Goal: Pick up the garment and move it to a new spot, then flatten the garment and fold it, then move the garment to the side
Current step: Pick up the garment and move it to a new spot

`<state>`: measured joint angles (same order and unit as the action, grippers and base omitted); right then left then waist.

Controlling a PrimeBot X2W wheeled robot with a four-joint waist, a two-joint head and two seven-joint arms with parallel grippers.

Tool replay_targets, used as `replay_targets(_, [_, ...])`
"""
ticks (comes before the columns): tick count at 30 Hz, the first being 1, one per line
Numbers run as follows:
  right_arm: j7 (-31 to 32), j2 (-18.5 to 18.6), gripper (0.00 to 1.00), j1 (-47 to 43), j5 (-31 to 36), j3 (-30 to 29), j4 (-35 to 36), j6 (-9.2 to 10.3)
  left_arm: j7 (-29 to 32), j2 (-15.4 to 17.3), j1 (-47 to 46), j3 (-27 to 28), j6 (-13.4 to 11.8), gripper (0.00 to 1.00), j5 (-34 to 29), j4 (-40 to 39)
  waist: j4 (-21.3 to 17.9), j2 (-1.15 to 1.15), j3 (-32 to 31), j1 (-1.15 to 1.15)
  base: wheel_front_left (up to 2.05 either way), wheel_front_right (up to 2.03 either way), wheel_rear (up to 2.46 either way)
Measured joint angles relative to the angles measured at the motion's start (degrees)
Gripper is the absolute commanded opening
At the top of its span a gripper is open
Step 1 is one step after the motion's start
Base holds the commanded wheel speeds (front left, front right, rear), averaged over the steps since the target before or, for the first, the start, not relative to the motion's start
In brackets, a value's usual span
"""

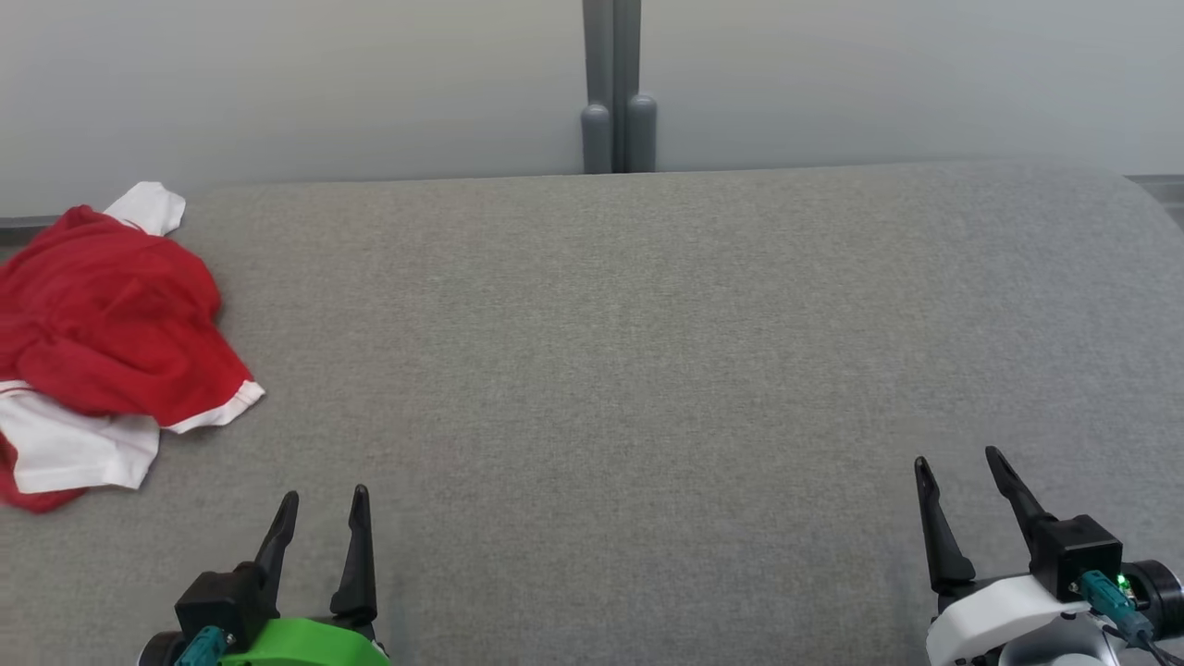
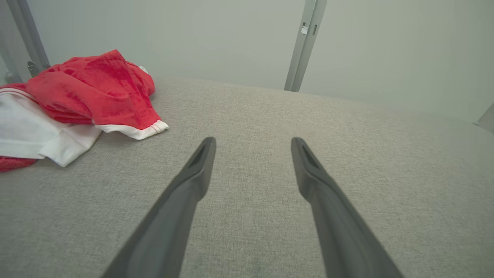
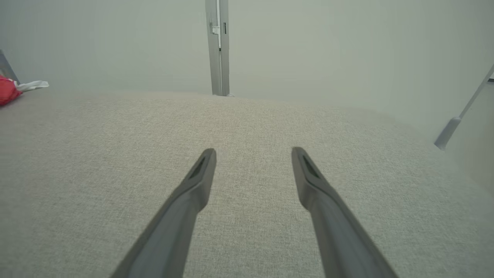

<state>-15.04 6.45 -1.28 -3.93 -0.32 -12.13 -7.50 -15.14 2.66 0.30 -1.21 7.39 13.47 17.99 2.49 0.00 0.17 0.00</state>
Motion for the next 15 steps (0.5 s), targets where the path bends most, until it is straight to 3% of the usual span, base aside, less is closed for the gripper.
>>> replay_targets(15, [0.0, 1.1, 1.0, 1.1, -0.5, 6.1, -0.5, -0.01, 0.0, 0.9, 1.2, 2.6, 0.0, 1.0, -0.4, -1.7, 14.7, 0.0, -1.2, 0.0, 0.0, 0.0, 0.0])
